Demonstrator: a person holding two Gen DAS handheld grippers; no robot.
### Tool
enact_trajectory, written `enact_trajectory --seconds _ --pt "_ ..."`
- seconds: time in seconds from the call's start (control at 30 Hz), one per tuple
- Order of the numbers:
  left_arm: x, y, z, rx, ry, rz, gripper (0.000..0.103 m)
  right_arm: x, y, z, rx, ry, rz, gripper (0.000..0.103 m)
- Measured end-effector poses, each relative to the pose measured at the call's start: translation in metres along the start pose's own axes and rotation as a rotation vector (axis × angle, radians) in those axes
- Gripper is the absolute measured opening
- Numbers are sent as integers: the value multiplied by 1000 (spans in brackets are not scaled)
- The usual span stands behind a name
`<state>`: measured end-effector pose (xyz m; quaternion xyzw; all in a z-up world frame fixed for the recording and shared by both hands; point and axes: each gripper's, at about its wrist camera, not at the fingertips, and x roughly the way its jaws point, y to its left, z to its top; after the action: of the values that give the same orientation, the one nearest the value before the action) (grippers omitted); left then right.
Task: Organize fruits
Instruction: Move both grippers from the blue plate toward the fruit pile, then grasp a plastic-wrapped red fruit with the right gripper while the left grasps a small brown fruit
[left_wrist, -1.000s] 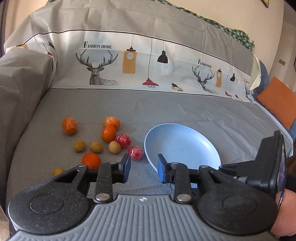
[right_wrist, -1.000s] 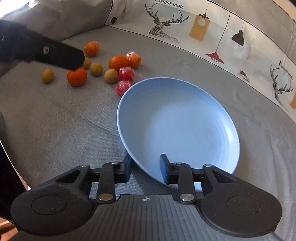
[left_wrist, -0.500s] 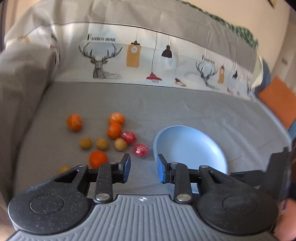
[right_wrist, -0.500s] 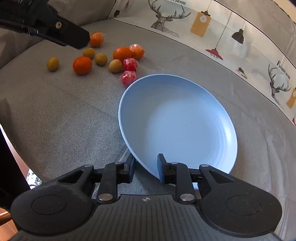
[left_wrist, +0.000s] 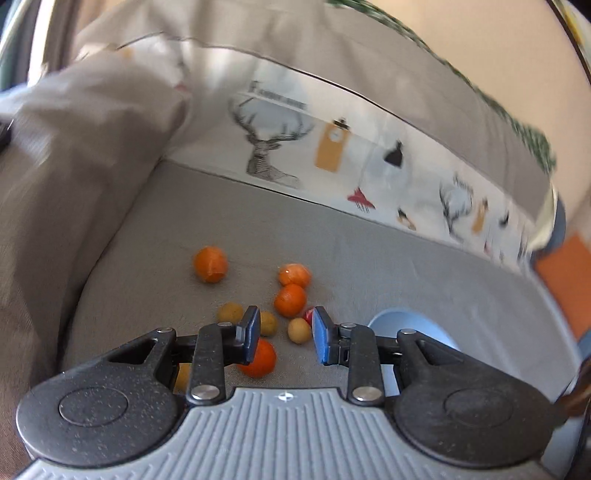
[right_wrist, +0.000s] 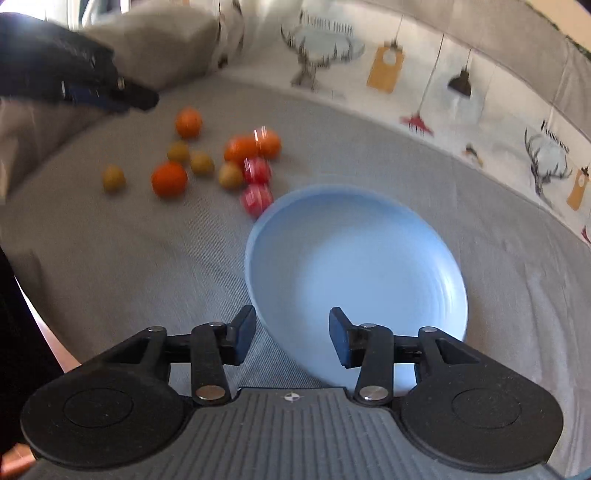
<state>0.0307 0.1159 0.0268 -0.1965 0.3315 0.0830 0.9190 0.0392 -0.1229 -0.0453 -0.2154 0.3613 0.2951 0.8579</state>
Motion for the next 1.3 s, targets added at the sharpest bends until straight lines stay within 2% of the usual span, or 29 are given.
enact_trajectory --seconds 0.1,0.4,0.5,0.63,0.67,0.8,0.93,1.03,1.13,1.3 --pt "2 9 3 -52 23 -23 20 -10 -1 4 24 -91 31 47" --pt "27 4 2 -49 101 -1 20 -2 -14 20 79 -188 70 42" --pt "40 1 0 -51 120 14 22 11 -12 31 56 -186 102 42" --pt "57 1 -3 -70 158 55 25 33 11 45 -65 -192 71 42" --pt "60 1 -3 -78 160 76 26 40 16 49 -99 -188 59 42" --pt "54 14 -3 -149 112 181 46 59 34 60 -182 -176 37 43" --pt "48 27 -2 -218 135 265 48 82 46 65 -245 -118 -6 43" --pt "49 24 -2 -192 179 326 48 97 51 67 -257 -66 -13 42" --pt "51 18 -4 -142 202 362 48 100 55 67 -279 -59 -53 30" --pt "55 15 -8 -96 240 387 48 99 50 67 -242 -59 -29 29"
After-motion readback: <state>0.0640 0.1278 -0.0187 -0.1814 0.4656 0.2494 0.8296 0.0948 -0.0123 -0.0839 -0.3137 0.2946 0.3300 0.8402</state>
